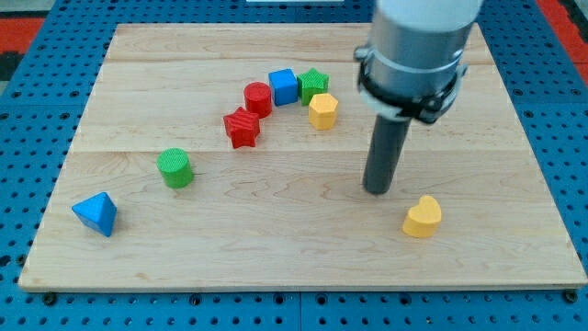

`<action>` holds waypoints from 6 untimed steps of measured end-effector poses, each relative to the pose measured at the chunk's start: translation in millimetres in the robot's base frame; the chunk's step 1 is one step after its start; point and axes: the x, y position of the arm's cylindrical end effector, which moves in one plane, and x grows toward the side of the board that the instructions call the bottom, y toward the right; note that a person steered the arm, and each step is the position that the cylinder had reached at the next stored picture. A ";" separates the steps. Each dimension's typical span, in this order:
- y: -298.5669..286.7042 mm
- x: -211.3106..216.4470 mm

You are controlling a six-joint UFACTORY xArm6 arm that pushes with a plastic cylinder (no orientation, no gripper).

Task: Nudge the red star left a bit

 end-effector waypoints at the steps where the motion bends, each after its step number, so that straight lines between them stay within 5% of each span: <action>1: 61.3 37.3; 2: 90.4 43.3; 4: -29.2 5.6; 6: -106.1 -113.6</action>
